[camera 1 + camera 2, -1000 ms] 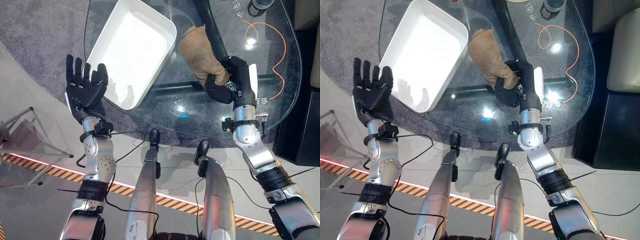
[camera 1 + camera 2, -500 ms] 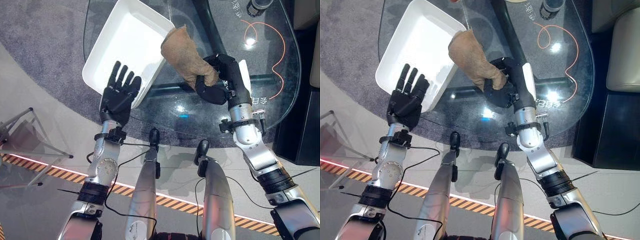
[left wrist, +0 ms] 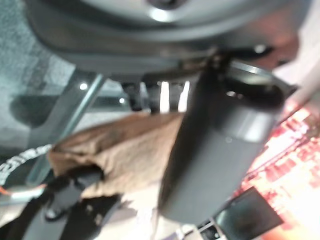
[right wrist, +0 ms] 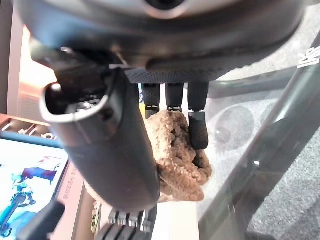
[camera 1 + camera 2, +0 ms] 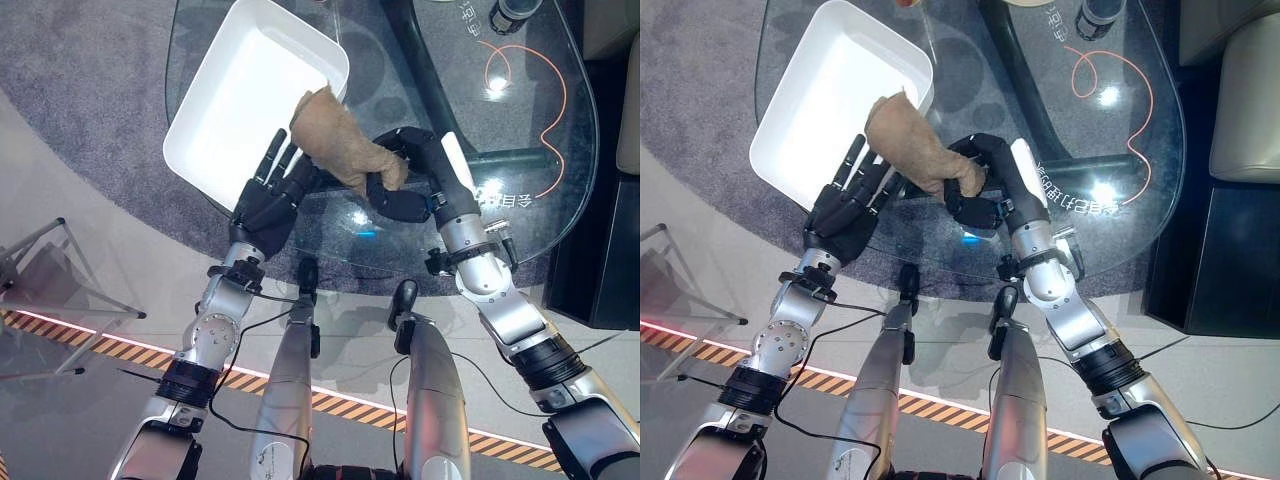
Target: Wipe the table with a cloth and put it in the basket.
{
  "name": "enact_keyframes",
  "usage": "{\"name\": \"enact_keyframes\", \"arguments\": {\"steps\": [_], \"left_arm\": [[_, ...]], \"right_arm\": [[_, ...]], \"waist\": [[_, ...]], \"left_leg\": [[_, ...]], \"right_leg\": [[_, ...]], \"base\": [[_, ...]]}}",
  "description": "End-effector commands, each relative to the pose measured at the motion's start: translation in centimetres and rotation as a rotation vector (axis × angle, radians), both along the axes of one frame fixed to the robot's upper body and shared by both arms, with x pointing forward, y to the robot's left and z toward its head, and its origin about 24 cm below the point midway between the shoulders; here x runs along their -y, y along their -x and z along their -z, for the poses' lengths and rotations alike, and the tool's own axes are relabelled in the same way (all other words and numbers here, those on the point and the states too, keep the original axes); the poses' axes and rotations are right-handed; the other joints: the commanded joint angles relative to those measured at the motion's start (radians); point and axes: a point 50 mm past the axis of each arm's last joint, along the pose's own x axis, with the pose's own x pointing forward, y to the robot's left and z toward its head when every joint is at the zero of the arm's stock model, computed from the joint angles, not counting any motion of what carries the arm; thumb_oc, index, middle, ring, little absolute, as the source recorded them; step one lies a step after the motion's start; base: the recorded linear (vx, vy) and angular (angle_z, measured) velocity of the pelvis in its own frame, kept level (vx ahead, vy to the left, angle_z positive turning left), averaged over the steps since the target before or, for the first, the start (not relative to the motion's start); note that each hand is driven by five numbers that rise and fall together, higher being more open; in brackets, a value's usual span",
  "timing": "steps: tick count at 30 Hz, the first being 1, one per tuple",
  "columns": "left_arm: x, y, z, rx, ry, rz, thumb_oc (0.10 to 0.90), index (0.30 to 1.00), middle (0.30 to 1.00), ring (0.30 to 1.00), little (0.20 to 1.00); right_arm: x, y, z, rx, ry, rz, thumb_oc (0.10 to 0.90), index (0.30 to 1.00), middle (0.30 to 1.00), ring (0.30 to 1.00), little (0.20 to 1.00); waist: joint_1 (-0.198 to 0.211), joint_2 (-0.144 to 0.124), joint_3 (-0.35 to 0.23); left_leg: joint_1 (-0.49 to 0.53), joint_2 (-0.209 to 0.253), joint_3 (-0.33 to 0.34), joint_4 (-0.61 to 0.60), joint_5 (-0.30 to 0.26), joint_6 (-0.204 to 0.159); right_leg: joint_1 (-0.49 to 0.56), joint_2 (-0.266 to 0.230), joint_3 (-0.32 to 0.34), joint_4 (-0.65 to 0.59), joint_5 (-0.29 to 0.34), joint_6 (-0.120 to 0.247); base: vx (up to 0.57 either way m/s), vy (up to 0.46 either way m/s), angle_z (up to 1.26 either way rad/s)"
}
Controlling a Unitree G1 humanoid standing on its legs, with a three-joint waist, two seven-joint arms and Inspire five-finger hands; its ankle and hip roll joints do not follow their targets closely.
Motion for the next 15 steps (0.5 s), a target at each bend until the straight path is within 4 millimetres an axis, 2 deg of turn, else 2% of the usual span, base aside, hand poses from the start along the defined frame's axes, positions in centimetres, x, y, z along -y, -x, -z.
{"name": "enact_keyframes", "arguments": {"steps": [1,15], "left_arm": [[1.1,1.3,-5.9,0.288,0.059,0.132,0.8,0.9,0.9,0.9,0.9],[2.0,1.6,-6.5,0.312,0.086,0.187,0.8,0.9,0.9,0.9,0.9]], "right_arm": [[-4.6,4.8,-9.7,0.453,-0.092,-0.345,0.1,0.3,0.3,0.3,0.2],[-5.8,4.9,-9.4,0.421,-0.046,-0.393,0.1,0.3,0.3,0.3,0.2]], "waist": [[-0.02,-0.026,-0.029],[-0.018,-0.027,-0.029]], "left_leg": [[0.039,-0.062,0.084,0.113,-0.096,0.058],[0.038,-0.066,0.081,0.107,-0.095,0.058]], "right_leg": [[0.077,0.05,-0.01,-0.185,0.153,0.043],[0.077,0.05,-0.01,-0.191,0.154,0.042]], "base": [[0.0,0.0,0.0],[0.0,0.0,0.0]]}}
